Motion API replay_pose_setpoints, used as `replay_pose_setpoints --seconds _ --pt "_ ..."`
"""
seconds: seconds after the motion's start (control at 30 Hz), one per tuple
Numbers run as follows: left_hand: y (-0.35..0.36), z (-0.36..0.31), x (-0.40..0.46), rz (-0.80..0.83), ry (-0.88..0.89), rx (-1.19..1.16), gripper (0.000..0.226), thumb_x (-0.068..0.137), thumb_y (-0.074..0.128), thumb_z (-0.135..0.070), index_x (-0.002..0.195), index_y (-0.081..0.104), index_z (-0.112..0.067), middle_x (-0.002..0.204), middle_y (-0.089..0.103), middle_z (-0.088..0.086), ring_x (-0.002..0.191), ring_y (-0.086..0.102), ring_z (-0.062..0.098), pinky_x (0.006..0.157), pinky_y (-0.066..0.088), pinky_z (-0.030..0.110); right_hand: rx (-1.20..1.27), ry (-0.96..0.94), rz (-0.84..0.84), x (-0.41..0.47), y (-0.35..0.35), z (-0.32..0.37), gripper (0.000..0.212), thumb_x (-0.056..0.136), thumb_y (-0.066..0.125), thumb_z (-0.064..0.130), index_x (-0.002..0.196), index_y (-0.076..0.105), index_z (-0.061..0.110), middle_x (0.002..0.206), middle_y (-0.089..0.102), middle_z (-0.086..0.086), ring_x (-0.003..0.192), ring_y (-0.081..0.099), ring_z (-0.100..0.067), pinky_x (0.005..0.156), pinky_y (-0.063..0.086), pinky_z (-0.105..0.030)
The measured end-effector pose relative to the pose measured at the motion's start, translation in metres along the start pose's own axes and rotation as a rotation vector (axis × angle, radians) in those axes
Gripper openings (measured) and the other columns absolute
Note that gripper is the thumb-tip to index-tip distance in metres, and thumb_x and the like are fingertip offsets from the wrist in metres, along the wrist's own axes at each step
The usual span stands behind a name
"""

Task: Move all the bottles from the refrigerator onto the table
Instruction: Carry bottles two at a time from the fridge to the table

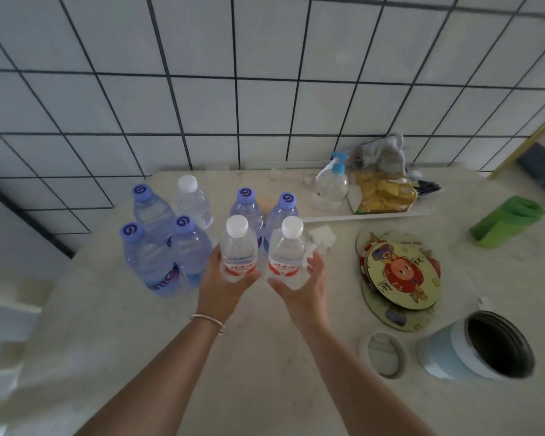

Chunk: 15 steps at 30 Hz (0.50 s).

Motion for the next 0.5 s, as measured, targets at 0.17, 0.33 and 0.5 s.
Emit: replay_pose_setpoints --seconds 0.17,0.33,0.5 --pt "-0.032 -0.008 -0.041 -0.135 -0.09 0.037 0.073 0.063 0.085 -0.03 0.125 0.049 -0.012 0.116 0.06 0.002 0.109 0.057 0.016 0.095 0.043 0.03 -0.07 -0.075 -0.09 -0.044 -0.017 0.012 0.086 0.07 0.078 0.034 0.14 0.029 0.021 0.132 0.04 0.002 0.126 0.041 -0.018 0.105 0.037 -0.039" --pt "-0.086 -0.041 -0.091 -0.33 0.027 0.087 0.06 0.06 0.087 -0.024 0.109 0.054 -0.018 0.099 0.065 0.001 0.094 0.063 0.021 0.082 0.049 0.029 -0.111 -0.244 0.079 -0.086 -0.023 0.037 0.081 0.067 0.078 0.04 0.134 0.036 0.023 0.132 0.042 0.002 0.125 0.042 -0.018 0.101 0.039 -0.036" --pt "-0.14 -0.079 -0.176 -0.576 0.093 0.07 0.056 0.068 0.081 -0.016 0.115 0.052 -0.012 0.098 0.062 0.001 0.085 0.062 0.014 0.068 0.043 0.007 -0.165 -0.487 0.307 -0.135 -0.025 0.069 0.087 0.069 0.075 0.046 0.14 0.032 0.018 0.145 0.036 -0.002 0.135 0.033 -0.019 0.109 0.031 -0.036"
Point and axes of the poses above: each hand's wrist, its own x-axis towards the middle knuckle, its own y-axis out of the palm, z = x × y, the point moved 3 cm from there along x, towards the middle knuckle
